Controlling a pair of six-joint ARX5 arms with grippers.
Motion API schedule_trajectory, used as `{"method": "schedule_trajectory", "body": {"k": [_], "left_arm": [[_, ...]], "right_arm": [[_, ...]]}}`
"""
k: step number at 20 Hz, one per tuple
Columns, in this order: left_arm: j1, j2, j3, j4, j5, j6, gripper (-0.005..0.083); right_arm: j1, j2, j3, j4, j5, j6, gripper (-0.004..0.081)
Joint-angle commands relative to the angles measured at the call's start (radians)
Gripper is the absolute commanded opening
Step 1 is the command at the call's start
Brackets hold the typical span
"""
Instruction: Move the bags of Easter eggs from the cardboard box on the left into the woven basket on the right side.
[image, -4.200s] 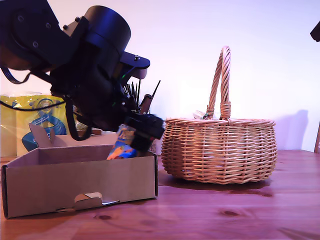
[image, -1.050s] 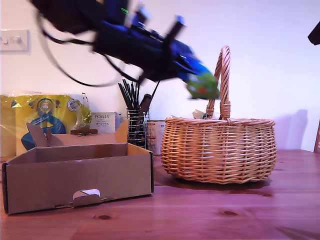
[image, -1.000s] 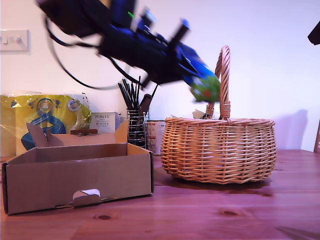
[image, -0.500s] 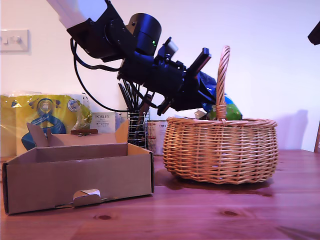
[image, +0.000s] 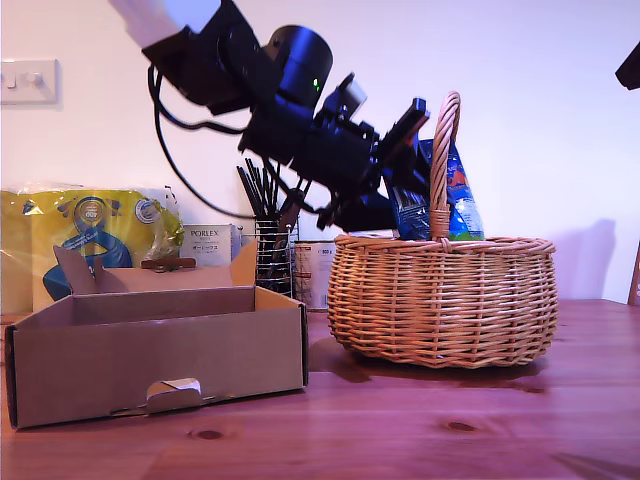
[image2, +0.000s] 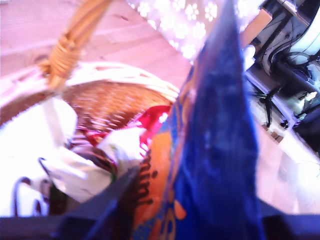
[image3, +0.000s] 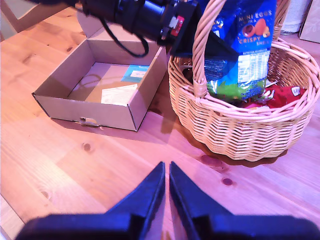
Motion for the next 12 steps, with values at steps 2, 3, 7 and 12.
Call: {"method": "schedule_trajectory", "body": {"k": [2, 3, 7, 12], "left_arm": [[0.014, -0.048, 0.004, -0.046, -0.038, 0.079, 0.0442], [0.020, -0.063, 0.005, -0.069, -0.066, 0.110, 0.0442], [0.062, -0.116, 0.005, -0.167, -0.111, 0.192, 0.0386], [0.121, -0.184, 0.004, -0.345, -0.130, 0.301, 0.0161]], "right_arm": [[0.004, -0.002, 0.011, 0.010, -0.002, -0.006, -0.0012], [0.004, -0.002, 0.011, 0.010, -0.002, -0.006, -0.0012], [0.004, -0.002, 0.011, 0.010, -0.002, -0.006, -0.0012], [0.004, -0.002, 0.011, 0.009, -0.002, -0.006, -0.0012]]}}
